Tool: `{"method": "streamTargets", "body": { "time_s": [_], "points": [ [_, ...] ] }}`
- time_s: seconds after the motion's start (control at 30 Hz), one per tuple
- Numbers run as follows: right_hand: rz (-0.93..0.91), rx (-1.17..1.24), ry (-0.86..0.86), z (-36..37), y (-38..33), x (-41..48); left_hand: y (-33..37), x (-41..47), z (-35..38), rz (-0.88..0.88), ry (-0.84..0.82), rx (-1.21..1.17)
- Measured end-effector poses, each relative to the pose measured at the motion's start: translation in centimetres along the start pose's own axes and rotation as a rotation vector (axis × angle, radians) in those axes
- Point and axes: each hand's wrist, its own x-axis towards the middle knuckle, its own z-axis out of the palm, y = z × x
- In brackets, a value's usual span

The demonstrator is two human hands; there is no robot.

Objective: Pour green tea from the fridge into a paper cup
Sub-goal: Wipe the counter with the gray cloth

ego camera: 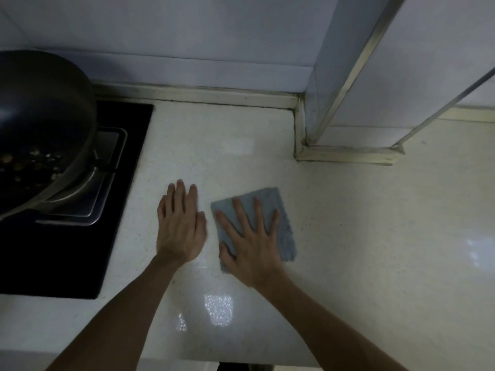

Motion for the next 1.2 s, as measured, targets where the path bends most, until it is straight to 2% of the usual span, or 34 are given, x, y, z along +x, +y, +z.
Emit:
{"method": "streamTargets", "body": {
  "time_s": [0.13, 0.33, 0.5, 0.57, 0.7, 0.87, 1.03, 1.2],
  "points": [
    [0.044, 0.003, 0.008, 0.4, 2.1, -5.6, 0.0, 0.0, -0.1, -0.001, 0.001, -0.008],
    [0.22, 0.033, -0.013, -0.9, 9.5, -11.0, 0.1, 0.0, -0.1, -0.003, 0.0, -0.009],
    [0.442, 0.053, -0.019, -2.9, 15.0, -7.4, 0.1, 0.0, 0.1, -0.002, 0.007, 0.015],
    [0.47, 0.054, -0.021, -3.6, 15.3, -3.9, 0.1, 0.1, 0.2, -0.009, 0.009, 0.023],
    [0.36, 0.065, -0.032, -3.9, 12.3, 1.8, 0.2, 0.1, 0.1, -0.012, 0.01, 0.033],
    [0.253, 0.027, -0.077, -2.8, 4.2, 4.9, 0.2, 0.1, 0.2, -0.001, 0.017, 0.03],
    [0.197, 0.024, -0.042, -0.6, -1.1, 1.4, 0.1, 0.0, 0.2, 0.007, 0.008, 0.049],
    [0.12, 0.057, 0.035, 0.8, -1.0, -5.3, 0.1, 0.0, 0.3, 0.005, 0.005, 0.048]
  ]
}}
